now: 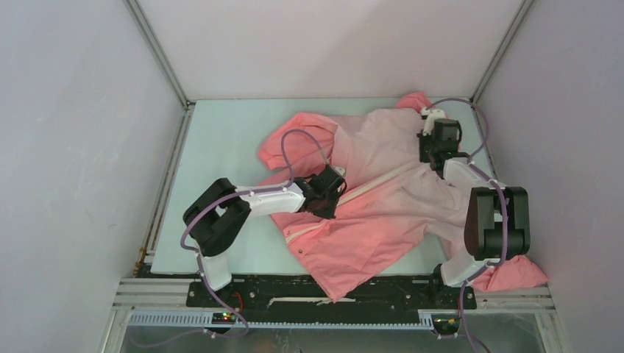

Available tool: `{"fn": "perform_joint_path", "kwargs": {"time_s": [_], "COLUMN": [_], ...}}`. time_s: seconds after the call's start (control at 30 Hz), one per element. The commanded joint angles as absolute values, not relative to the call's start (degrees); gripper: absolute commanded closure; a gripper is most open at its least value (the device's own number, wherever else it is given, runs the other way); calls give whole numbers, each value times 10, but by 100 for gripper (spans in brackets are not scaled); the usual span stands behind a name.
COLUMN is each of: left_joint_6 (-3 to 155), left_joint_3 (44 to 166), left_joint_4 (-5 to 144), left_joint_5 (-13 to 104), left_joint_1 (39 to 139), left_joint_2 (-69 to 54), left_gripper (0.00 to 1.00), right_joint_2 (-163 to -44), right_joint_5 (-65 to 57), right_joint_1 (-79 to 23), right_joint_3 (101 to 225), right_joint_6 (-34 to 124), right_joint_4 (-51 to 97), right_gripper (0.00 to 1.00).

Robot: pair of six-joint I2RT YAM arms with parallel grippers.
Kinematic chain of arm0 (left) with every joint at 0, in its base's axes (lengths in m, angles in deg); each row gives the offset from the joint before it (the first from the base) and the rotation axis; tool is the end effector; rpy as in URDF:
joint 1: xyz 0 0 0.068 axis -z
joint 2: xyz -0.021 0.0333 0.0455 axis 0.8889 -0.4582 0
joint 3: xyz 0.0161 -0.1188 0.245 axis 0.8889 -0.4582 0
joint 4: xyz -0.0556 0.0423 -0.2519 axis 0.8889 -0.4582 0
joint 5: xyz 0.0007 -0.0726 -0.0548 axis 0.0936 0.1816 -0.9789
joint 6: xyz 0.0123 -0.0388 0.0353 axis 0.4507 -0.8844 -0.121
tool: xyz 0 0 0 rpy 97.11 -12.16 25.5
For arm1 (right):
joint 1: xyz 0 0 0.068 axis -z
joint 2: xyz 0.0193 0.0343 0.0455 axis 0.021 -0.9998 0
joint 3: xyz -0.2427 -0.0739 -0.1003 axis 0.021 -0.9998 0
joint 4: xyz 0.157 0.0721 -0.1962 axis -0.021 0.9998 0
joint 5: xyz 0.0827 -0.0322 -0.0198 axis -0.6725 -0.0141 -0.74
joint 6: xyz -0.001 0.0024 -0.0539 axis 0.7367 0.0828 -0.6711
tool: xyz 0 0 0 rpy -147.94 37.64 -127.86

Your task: Zip up the jacket

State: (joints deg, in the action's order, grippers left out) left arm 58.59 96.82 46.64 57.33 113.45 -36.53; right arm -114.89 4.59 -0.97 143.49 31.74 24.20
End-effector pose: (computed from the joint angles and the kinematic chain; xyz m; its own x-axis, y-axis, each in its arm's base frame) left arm 0.2325 -0.2806 0.1585 -0.8488 0.2806 -0.4482 0.3939 0.9009 -0.1820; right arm 0.3512 0.0129 0.2135 -0.6066 -0.1329 -0.7838 -0.0951 0.9910 -0.0944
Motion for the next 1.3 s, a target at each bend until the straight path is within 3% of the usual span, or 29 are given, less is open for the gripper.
{"fn": "perform_joint_path", "kwargs": {"time_s": [0.0,0.37,0.6,0.63,0.7,0.77,0.87,0.97,1.1,1.27], "left_joint_6": [575,586,600,605,612,622,634,641,664,694], "left_joint_3": [920,894,918,927,938,950,997,1040,1107,1203], "left_joint_4": [452,475,462,455,452,449,402,370,317,248], "left_joint_5": [572,545,541,541,529,521,518,495,485,515], "left_joint_1": [1130,1131,1132,1132,1132,1132,1131,1131,1131,1131], "left_joint_2": [-333,-311,-316,-314,-295,-265,-224,-176,-97,1], "left_gripper": [100,100,100,93,60,40,29,3,0,0], "right_joint_2": [-1168,-1307,-1342,-1332,-1300,-1258,-1184,-1100,-968,-759], "right_joint_5": [76,77,81,94,124,150,180,193,207,174], "right_joint_1": [66,158,169,164,149,125,97,59,-54,-160], "right_joint_3": [1448,1554,1638,1647,1657,1657,1656,1654,1643,1640], "right_joint_6": [283,235,252,273,315,341,435,535,580,584], "right_joint_4": [104,-45,33,59,116,179,327,482,639,710], "right_gripper": [100,100,99,77,39,22,17,16,15,11]}}
